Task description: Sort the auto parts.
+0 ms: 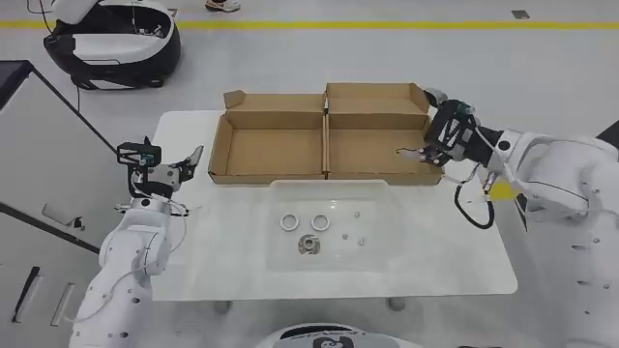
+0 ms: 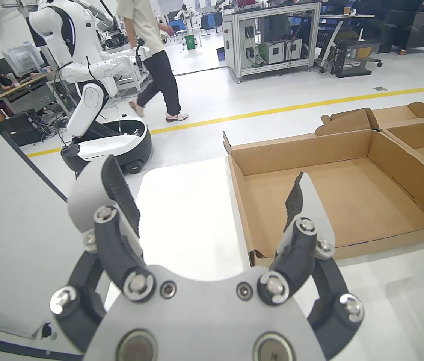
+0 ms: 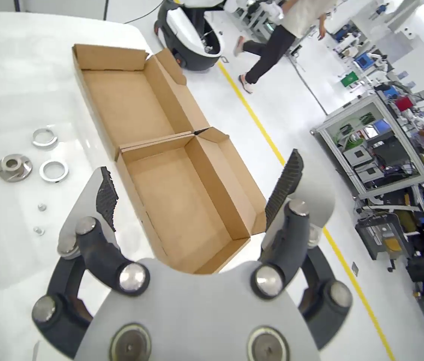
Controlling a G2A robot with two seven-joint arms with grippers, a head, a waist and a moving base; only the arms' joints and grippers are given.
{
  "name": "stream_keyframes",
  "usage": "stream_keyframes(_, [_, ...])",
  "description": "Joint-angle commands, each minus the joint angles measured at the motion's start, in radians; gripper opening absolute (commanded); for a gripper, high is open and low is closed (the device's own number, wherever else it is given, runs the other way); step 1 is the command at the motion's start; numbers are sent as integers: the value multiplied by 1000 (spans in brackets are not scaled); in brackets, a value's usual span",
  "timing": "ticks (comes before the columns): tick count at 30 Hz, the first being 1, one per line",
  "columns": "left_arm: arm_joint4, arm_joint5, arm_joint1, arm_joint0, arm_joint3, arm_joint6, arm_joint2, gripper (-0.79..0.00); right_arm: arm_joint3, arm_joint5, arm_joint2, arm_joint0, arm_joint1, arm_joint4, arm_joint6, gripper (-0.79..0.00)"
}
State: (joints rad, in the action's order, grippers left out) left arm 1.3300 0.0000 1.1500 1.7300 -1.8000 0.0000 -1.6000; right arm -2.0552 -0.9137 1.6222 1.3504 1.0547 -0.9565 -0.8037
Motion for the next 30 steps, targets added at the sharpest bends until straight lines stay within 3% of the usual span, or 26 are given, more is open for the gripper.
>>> stream_keyframes(1, [0,0,0,0,0,0,0,0,-8,-29,-29,-22,-8,40,-74,0])
stream_keyframes(14, [0,0,0,0,0,0,0,0,8,11,-308,-165,-113,87,-113,0])
stream_keyframes(30, [0,0,0,0,0,0,0,0,86,48,-778,-479,-258,208,-150,0])
